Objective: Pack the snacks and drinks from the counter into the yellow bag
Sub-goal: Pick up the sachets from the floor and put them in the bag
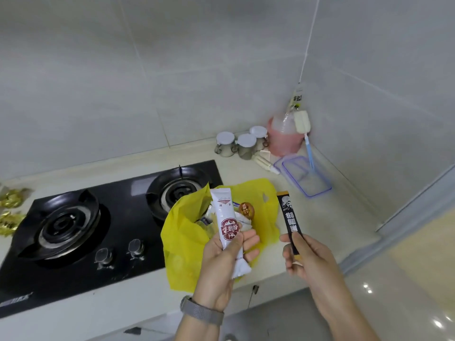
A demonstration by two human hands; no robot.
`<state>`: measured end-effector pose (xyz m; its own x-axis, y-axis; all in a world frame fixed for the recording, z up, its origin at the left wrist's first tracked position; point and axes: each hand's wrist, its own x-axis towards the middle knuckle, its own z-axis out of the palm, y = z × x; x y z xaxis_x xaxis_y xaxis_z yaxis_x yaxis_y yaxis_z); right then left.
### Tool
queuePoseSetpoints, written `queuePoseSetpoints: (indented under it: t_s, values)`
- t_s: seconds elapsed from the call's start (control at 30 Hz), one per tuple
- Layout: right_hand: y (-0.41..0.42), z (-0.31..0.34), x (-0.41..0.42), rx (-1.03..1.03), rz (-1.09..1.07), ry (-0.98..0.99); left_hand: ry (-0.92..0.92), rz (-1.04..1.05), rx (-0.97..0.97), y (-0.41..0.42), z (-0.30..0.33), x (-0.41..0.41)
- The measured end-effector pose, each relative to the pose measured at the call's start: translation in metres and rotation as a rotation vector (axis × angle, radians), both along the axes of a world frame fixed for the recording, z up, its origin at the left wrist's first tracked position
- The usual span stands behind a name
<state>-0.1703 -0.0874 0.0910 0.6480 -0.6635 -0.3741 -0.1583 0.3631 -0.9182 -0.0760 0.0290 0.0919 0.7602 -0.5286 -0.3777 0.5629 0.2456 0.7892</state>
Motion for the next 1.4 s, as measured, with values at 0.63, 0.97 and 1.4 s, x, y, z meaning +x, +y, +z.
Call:
queuePoseSetpoints:
  t_s: [0.63,0.97,1.4]
  values:
    - [-0.105,-0.010,0.102,-0.036,0.244,0.099,0.127,0.121,0.087,-0.074,-0.011,0.074]
    - [-0.127,-0.048,0.126,-0.135,0.447,0.264,0.157,0.161,0.080,-0.085,-0.020,0.088]
    - [-0.101,-0.097,0.163,-0.139,0.722,0.511,0.176,0.204,0.093,-0.080,-0.025,0.093]
